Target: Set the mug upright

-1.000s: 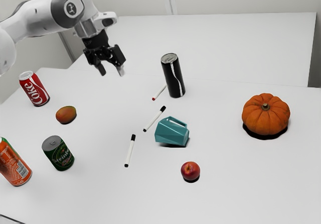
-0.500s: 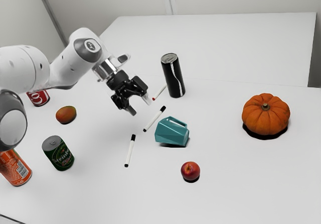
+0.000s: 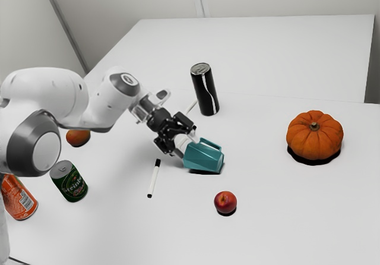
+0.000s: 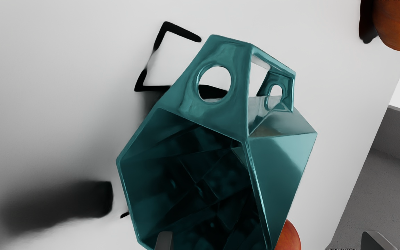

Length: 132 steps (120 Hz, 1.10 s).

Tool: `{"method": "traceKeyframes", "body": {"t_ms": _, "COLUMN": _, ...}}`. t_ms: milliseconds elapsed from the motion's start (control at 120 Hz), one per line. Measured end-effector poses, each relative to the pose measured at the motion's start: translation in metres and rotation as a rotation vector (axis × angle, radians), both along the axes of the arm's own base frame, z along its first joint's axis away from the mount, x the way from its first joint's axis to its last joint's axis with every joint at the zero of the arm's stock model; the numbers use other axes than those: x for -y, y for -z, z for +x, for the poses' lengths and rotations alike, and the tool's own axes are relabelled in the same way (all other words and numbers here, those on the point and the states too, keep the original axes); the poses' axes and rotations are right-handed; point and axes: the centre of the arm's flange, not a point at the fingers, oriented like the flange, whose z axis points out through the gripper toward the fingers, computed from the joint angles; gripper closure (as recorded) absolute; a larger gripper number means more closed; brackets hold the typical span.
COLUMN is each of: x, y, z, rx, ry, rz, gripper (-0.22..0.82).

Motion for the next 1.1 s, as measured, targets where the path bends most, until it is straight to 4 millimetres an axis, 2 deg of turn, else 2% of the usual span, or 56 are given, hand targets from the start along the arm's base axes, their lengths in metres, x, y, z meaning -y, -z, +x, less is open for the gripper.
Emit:
{"method": "traceKeyframes", "body": {"t_ms": 125, "x": 0.014, "y": 0.004, "z": 0.001, "rx": 0.017, "ry": 0.009, "rz": -0.023, "gripper": 0.07}}
{"method": "traceKeyframes", "body": {"t_ms": 208, "x": 0.020, "y": 0.003, "z": 0.002, "rx": 0.029, "ry": 0.015, "rz": -0.031, "gripper": 0.14}}
{"method": "traceKeyframes", "body": {"t_ms": 392, "x": 0.021, "y": 0.000, "z": 0.003, "rx": 0.046, "ry": 0.010, "rz": -0.036, "gripper": 0.50}}
{"method": "traceKeyframes", "body": {"t_ms": 492, "x": 0.023, "y": -0.008, "z": 0.005, "rx": 0.063, "ry": 0.014, "rz": -0.038, "gripper": 0.62}}
{"method": "traceKeyframes", "body": {"t_ms": 633, "x": 0.029, "y": -0.016, "z": 0.006, "rx": 0.074, "ry": 0.021, "rz": -0.039, "gripper": 0.71}}
{"method": "traceKeyframes", "body": {"t_ms": 742, "x": 0.030, "y": -0.019, "z": 0.008, "rx": 0.077, "ry": 0.019, "rz": -0.037, "gripper": 0.73}}
{"method": "traceKeyframes", "body": {"t_ms": 808, "x": 0.032, "y": -0.032, "z": 0.010, "rx": 0.095, "ry": 0.021, "rz": -0.035, "gripper": 0.74}}
{"method": "traceKeyframes", "body": {"t_ms": 958, "x": 0.053, "y": -0.098, "z": -0.001, "rx": 0.227, "ry": 0.160, "rz": 0.145, "gripper": 0.77}}
{"method": "traceKeyframes", "body": {"t_ms": 1025, "x": 0.058, "y": -0.113, "z": -0.013, "rx": 0.271, "ry": 0.225, "rz": 0.271, "gripper": 0.77}}
{"method": "traceKeyframes", "body": {"t_ms": 1100, "x": 0.059, "y": -0.120, "z": -0.026, "rx": 0.314, "ry": 0.287, "rz": 0.422, "gripper": 0.78}}
